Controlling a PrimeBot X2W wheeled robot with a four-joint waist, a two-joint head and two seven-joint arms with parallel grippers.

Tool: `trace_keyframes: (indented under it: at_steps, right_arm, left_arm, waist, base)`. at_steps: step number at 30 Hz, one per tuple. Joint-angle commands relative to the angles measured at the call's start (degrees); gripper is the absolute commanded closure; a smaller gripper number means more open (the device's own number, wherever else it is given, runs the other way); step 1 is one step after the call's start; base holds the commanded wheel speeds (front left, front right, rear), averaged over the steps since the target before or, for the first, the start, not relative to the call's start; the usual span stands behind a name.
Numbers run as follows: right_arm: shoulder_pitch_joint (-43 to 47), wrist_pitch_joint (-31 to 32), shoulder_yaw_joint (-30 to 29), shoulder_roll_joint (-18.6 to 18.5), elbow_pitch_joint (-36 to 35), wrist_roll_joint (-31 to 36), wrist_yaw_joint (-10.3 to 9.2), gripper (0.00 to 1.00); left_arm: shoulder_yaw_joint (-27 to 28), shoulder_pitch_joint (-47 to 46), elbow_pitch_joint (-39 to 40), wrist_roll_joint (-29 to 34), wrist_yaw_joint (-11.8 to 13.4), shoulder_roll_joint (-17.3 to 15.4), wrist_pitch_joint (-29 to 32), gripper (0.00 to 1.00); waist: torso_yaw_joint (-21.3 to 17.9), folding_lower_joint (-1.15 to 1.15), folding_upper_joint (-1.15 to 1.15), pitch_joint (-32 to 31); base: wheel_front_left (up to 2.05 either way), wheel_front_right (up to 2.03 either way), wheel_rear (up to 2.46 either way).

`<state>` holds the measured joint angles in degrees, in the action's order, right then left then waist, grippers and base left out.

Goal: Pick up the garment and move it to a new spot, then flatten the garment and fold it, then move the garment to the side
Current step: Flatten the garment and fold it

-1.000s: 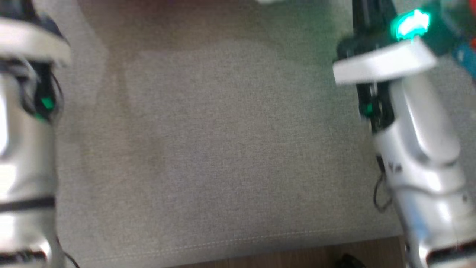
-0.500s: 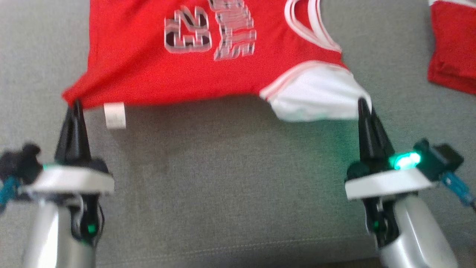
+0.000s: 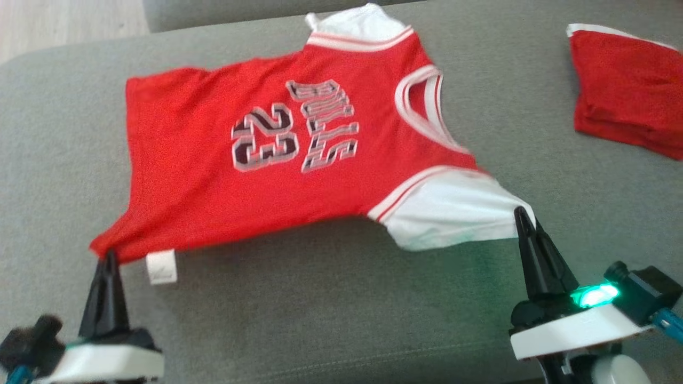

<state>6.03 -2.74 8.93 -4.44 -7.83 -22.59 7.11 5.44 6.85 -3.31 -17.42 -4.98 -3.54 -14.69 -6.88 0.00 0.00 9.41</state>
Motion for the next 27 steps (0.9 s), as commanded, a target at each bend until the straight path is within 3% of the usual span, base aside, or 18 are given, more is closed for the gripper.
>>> trace_keyframes:
  at_steps: [1,11,22,27]
  right_arm:
    - [-0.55,0.80,1.18,-0.63,-3.87,0.38,0.37,1.00]
    - [1.98,3.86,2.18,0.00,-7.31,0.17,0.37,1.00]
    - [-3.83,-0.63,2.62,1.09,11.04,-1.90,0.37,1.00]
    - [-8.53,-3.70,2.78,1.35,14.81,-3.21,0.37,1.00]
  left_arm:
    - [2.63,0.33,3.27,-0.64,0.58,-0.29,-0.30,1.00]
    - [-0.09,3.88,7.02,-1.34,0.95,0.18,0.52,1.00]
    - [-2.78,-0.86,-4.90,-7.04,0.79,0.52,0.91,1.00]
    - [-2.58,-5.59,-9.19,-10.59,0.19,0.57,0.67,1.00]
  waist:
    - [-0.71,0.00,0.00,-0.58]
    - [-0.83,0.00,0.00,-1.49]
    - [1.28,0.00,0.00,-0.04]
    - [2.17,0.00,0.00,0.91]
  base:
    - [0.00,0.00,0.00]
    - [0.00,0.00,0.00]
    - [0.00,0.00,0.00]
    - [0.00,0.00,0.00]
